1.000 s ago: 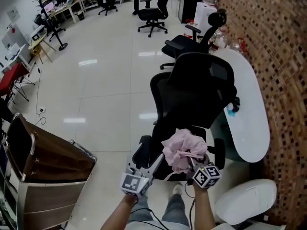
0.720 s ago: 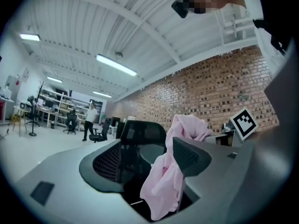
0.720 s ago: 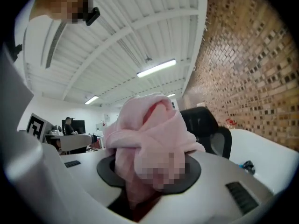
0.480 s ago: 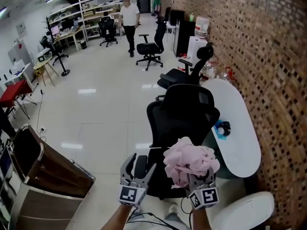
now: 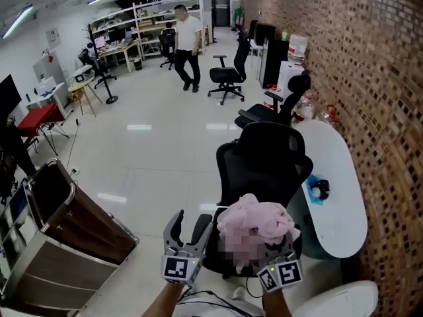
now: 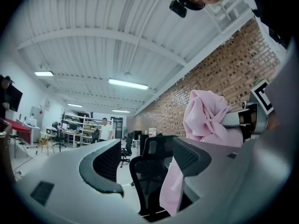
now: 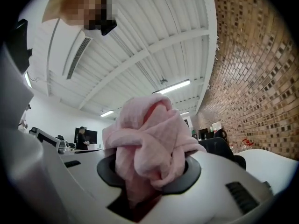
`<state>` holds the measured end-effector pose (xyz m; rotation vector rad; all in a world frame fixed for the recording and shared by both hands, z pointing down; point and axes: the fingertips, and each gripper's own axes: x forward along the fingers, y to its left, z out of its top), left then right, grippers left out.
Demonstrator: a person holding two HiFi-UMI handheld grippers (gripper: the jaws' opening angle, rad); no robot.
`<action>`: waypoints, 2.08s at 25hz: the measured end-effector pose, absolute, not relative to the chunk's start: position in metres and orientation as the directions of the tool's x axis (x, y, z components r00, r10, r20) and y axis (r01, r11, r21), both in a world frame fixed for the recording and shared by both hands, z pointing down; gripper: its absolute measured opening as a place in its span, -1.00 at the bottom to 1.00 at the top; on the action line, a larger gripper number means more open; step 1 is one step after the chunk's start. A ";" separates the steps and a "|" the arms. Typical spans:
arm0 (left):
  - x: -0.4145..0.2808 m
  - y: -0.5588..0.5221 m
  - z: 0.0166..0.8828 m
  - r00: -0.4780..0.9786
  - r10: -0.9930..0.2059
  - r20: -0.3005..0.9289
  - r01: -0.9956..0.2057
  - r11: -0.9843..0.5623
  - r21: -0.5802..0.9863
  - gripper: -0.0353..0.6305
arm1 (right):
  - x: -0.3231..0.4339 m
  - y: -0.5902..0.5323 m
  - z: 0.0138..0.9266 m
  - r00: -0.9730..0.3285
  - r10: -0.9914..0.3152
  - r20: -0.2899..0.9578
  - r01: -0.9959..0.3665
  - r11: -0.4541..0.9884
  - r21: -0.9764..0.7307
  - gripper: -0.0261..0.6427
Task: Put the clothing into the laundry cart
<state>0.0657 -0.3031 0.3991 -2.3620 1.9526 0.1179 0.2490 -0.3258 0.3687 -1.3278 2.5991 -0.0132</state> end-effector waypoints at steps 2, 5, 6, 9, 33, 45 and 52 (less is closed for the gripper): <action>0.056 -0.290 0.402 0.147 -0.984 -0.103 -0.989 -0.146 -0.017 0.10 | 0.234 -0.321 0.374 -0.610 -0.771 -0.185 -0.765 0.633 -0.119 -0.44; 0.035 -0.274 0.415 0.066 -0.995 -0.078 -0.997 -0.064 -0.034 0.10 | 0.211 -0.319 0.381 -0.681 -0.712 -0.172 -0.699 0.702 -0.138 -0.44; 0.030 -0.268 0.415 0.038 -0.997 -0.071 -0.999 -0.037 -0.020 0.10 | 0.203 -0.318 0.383 -0.705 -0.688 -0.170 -0.673 0.725 -0.145 -0.44; 0.016 -0.247 0.405 -0.047 -0.996 -0.073 -0.999 0.046 0.016 0.10 | 0.178 -0.315 0.385 -0.773 -0.610 -0.174 -0.590 0.792 -0.159 -0.44; -0.289 -0.040 0.385 -0.490 -0.860 -0.142 -0.869 0.495 0.002 0.10 | -0.181 -0.181 0.357 -0.964 -0.150 -0.219 -0.120 0.982 -0.145 -0.44; -0.390 0.057 0.387 -0.599 -0.779 -0.184 -0.791 0.612 -0.016 0.10 | -0.302 -0.111 0.345 -0.979 -0.036 -0.200 -0.010 0.991 -0.130 -0.44; -0.413 0.082 0.399 -0.656 -0.733 -0.179 -0.745 0.667 0.002 0.10 | -0.348 -0.095 0.339 -0.976 0.040 -0.215 0.064 0.992 -0.108 -0.44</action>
